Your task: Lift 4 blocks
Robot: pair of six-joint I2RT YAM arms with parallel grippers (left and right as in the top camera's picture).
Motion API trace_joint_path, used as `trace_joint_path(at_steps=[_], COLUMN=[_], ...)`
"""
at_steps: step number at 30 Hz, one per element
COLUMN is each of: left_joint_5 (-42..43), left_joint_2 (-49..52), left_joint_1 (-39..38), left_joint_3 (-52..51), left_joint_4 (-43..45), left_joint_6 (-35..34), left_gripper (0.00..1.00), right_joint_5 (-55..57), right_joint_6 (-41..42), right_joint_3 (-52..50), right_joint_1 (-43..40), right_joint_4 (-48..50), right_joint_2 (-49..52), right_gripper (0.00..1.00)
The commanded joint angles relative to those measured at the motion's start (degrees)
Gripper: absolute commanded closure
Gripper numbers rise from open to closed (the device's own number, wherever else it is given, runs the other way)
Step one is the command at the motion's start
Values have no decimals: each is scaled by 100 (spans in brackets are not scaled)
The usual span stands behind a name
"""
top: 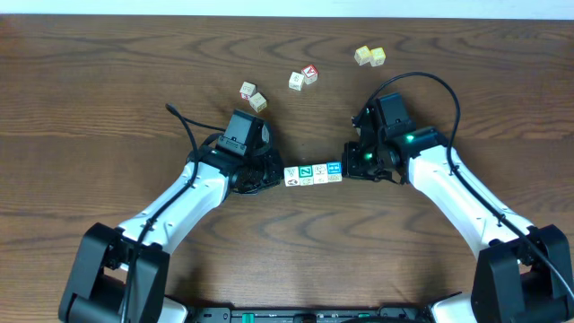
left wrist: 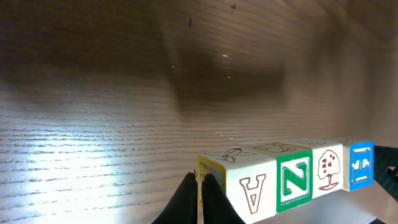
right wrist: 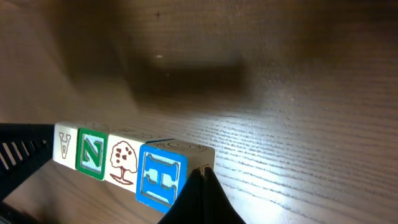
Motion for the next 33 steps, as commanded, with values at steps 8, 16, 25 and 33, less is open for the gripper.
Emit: trace_joint_path(at_steps=[8,16,25,33], left_joint_5=[671,605,605,367], left_joint_2=[267,278,280,317], left_joint_1=[-149,-149,-175,-450], left_joint_3=[234,234,232,232], left_joint_4=[186,205,205,256], left_joint_6=[-96,-94,-94,-205], left_gripper=[92,93,93,93], right_joint_5=[-1027,-1014,-1005,-922], right_joint_6=[129,127,127,127], right_joint_3=[-249,-299,-302,-304], right_joint_1=[297,299,299,313], right_joint_4=[256,339,341,334], right_joint_2=[7,7,9,22], right_gripper=[99,99,99,99])
